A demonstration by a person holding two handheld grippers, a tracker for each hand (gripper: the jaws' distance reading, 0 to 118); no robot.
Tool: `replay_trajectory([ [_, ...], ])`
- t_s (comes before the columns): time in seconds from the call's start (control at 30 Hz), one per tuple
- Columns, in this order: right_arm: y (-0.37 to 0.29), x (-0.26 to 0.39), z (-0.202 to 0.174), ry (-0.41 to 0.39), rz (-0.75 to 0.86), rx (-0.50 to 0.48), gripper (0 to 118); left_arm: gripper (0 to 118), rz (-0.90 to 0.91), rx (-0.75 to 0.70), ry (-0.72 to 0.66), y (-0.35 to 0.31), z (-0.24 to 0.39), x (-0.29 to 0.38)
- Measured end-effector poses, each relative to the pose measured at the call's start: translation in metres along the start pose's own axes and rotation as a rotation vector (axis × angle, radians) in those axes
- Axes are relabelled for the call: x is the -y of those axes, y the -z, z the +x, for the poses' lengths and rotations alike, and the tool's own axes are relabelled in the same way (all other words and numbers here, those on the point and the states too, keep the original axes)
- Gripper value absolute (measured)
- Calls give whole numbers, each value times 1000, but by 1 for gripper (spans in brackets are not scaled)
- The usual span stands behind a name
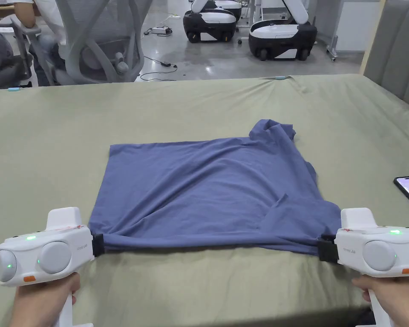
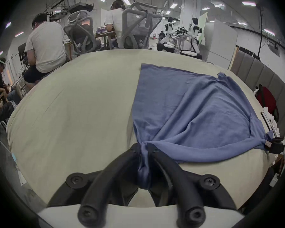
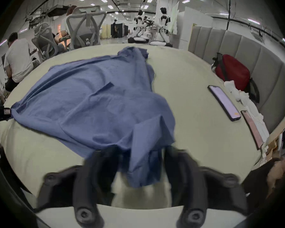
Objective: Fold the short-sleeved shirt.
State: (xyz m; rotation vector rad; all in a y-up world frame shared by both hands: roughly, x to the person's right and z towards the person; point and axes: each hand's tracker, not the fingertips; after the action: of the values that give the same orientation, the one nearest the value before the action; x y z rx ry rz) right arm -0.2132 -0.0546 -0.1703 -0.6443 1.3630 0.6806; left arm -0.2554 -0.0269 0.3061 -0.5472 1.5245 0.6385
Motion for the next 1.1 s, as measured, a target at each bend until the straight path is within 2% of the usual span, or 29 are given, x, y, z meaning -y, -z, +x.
replay_trajectory([
  [0.03, -1, 0, -2, -12, 9, -30, 18, 6, -1, 1, 0, 0, 0, 0],
  [0.07, -8, -1, -6, -25, 28, -25, 10, 6, -3, 2, 3, 0, 0, 1],
  [0.2, -10, -8, -14, -56, 44, -12, 10, 6, 0, 4, 6, 0, -1, -1],
  [0.3, -19, -20, -8, -26, 119, -14, 10, 6, 31, 25, 3, -8, -4, -13],
  [0.4, -17, -53, -3, -24, 164, -17, 10, 6, 58, 47, -3, -7, -6, -42],
  [0.5, -9, -95, -6, -60, 207, 2, 10, 6, 77, 39, 18, 12, -2, -74],
  [0.73, 69, -167, -21, -125, 209, 42, 10, 6, 24, -5, 52, 98, 16, -126],
  [0.97, 149, -197, -19, -75, 178, 44, 10, 6, -21, -6, 25, 159, 23, -142],
  [1.1, 163, -198, -25, -82, 157, 45, 10, 6, -41, -20, 58, 178, 28, -143],
])
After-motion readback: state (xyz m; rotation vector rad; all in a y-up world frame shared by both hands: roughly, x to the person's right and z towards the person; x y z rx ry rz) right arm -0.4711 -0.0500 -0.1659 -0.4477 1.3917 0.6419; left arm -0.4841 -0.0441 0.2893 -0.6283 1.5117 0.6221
